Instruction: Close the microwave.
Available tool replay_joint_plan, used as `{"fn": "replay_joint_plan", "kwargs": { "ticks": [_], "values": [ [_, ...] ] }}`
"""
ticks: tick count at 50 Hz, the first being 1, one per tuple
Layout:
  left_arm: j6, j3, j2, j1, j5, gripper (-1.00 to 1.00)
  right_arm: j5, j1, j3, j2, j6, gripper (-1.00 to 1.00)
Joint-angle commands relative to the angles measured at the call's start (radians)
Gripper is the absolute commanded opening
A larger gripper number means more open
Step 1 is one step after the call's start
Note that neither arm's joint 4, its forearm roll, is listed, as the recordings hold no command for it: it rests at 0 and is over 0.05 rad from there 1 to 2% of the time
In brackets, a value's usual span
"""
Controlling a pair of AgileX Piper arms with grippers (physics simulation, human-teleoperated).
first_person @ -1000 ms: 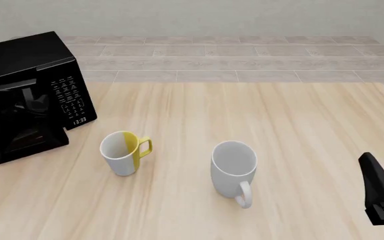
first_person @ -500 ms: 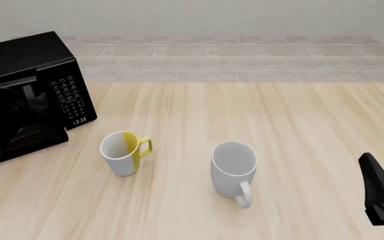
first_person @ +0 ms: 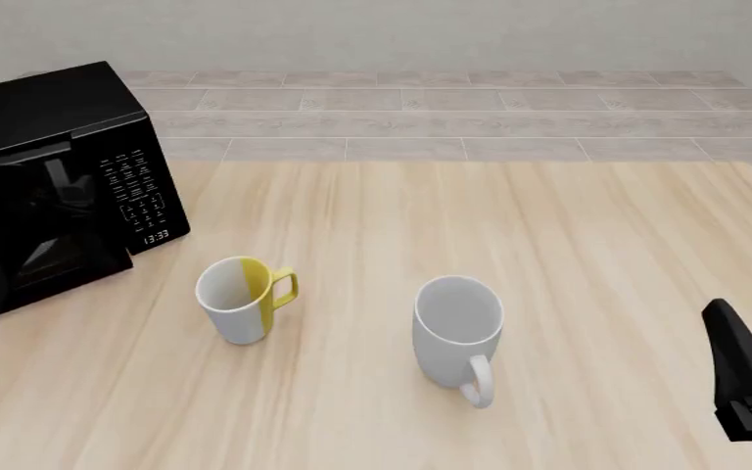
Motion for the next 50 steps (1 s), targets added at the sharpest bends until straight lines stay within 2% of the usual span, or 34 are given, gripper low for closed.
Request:
{"fn": "replay_joint_plan", "kwargs": {
  "ticks": [1, 43, 50],
  "values": [
    [0.027, -0.041, 0.078, 0.031, 0.015, 1.0, 0.004, -0.001, 0.0, -0.004, 0.001, 1.0],
    [0.025, -0.108, 0.188, 0.07, 0.022, 1.0, -0.005, 0.007, 0.0, 0.005, -0.003, 1.0],
    [0.026, -0.091, 0.188, 0.061, 0.002, 1.0, -0.01, 0.006, 0.0, 0.013, -0.005, 1.0]
  ]
}}
